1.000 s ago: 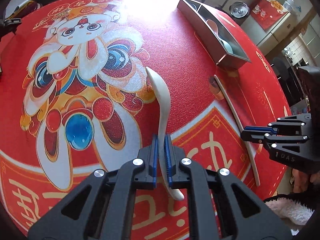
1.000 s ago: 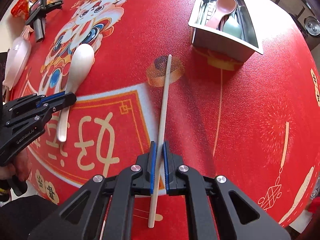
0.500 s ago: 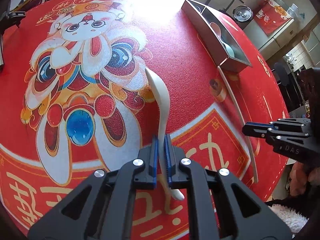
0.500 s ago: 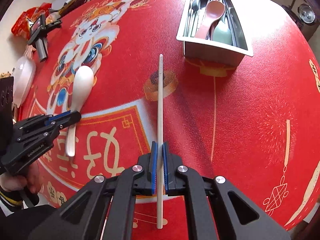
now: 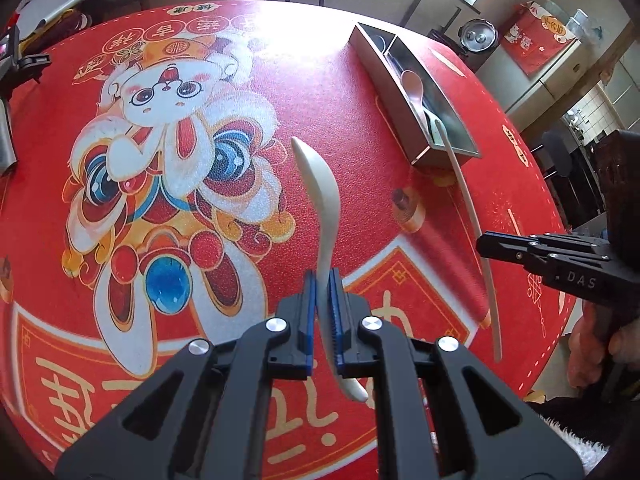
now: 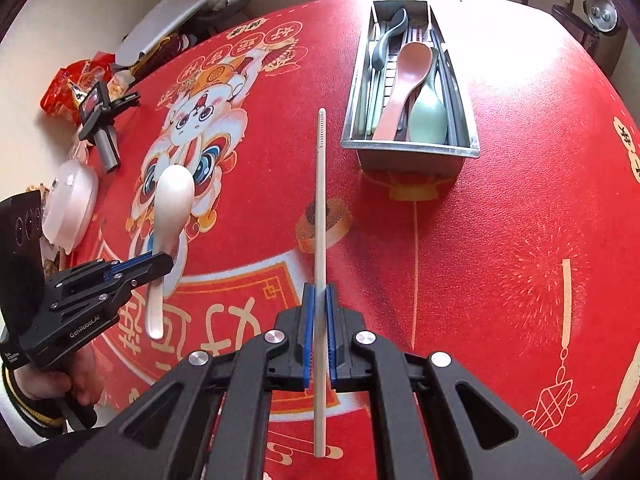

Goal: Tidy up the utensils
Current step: 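Carry the cream spoon and chopstick over the steel tray and lower them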

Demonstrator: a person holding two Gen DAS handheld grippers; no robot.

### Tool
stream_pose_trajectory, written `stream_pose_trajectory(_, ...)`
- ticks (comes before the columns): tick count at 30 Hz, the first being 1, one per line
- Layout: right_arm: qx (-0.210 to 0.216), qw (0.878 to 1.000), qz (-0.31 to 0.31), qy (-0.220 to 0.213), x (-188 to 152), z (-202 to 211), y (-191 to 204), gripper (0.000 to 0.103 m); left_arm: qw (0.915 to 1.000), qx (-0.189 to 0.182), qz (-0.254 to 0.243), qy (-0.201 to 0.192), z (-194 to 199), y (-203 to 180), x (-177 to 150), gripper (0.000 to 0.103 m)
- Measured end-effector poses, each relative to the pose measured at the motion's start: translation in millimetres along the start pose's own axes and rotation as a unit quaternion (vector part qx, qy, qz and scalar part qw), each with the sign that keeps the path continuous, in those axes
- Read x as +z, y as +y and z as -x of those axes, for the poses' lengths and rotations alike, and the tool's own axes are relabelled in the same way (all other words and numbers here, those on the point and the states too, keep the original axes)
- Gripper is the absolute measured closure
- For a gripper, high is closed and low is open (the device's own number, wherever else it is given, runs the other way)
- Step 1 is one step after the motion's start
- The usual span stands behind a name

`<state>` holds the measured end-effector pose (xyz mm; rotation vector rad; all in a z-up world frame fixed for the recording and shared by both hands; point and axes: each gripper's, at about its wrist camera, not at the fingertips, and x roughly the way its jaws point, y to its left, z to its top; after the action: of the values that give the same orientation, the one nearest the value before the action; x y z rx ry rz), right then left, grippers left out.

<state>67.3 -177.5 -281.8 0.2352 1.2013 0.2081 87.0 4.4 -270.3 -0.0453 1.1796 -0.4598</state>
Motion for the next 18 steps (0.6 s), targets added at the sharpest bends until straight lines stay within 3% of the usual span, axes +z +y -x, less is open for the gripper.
stream_pose_trajectory(18, 0.018, 0.998, -0.044, -0.050, 45.8, 35.1, -37.9, 0.097, 0.9988, -0.001, -0.043, -0.026, 9.5, -50.4, 67.4, 0.092)
